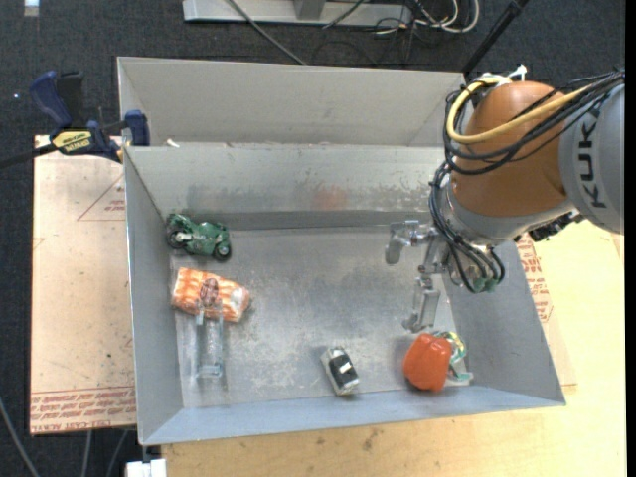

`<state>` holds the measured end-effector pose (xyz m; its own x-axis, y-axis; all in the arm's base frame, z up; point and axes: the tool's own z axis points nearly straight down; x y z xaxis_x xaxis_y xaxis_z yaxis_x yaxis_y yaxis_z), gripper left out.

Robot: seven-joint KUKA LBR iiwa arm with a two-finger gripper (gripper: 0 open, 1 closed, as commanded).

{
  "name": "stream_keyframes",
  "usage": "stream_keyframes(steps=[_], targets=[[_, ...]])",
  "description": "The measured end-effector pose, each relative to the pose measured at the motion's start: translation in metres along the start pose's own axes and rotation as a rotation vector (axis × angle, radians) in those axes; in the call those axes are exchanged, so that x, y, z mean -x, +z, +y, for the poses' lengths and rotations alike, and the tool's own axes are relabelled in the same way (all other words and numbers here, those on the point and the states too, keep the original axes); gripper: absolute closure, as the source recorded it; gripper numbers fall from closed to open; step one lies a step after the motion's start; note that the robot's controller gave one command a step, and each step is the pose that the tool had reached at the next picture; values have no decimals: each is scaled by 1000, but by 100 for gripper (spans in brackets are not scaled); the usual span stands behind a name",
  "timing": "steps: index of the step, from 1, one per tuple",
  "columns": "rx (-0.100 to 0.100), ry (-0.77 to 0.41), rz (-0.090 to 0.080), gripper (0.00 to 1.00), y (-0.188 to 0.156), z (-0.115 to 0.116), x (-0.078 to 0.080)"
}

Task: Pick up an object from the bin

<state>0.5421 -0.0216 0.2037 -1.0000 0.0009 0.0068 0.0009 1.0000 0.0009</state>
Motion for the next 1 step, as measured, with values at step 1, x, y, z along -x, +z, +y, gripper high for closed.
stream_keyframes(steps=[1], targets=[[0, -1, -8, 0, -4, 0, 1]])
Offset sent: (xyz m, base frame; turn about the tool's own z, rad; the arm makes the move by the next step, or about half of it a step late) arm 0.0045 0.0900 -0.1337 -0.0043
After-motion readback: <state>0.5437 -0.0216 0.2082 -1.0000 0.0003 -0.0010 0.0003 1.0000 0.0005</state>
